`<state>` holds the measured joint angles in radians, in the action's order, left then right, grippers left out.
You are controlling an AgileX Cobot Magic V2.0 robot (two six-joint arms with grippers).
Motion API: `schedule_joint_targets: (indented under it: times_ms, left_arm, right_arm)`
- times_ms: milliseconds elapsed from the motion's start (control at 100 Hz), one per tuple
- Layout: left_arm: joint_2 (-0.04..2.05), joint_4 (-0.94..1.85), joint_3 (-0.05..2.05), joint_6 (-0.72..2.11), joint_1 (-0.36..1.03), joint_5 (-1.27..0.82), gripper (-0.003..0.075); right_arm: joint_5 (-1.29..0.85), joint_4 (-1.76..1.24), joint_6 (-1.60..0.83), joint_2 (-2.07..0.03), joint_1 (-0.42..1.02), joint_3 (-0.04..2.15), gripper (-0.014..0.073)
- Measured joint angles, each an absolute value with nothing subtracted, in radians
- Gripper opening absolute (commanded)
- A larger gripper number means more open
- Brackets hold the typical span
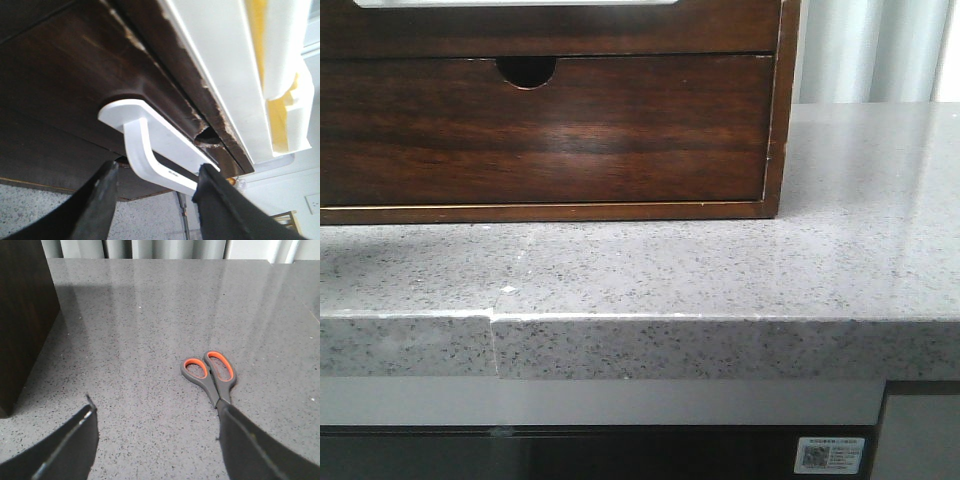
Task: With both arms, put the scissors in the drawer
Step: 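Close the left gripper on the white drawer handle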
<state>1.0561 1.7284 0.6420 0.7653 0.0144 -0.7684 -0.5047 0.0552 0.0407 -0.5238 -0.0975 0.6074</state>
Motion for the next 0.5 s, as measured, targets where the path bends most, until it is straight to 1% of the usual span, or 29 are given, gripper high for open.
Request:
schedule_joint_targets:
  times_ms: [290, 500]
  left_arm:
    - [1.162, 1.768, 0.648, 0.833, 0.053, -0.8, 0.0326]
    - [1.216, 1.77, 0.699, 0.84, 0.08, -0.811, 0.0326]
  right_arm:
    - [-0.501, 0.053, 0.041, -0.524, -0.098, 0.607, 0.0462]
    - [-0.498, 0.053, 0.041, -0.524, -0.098, 0.607, 0.0462]
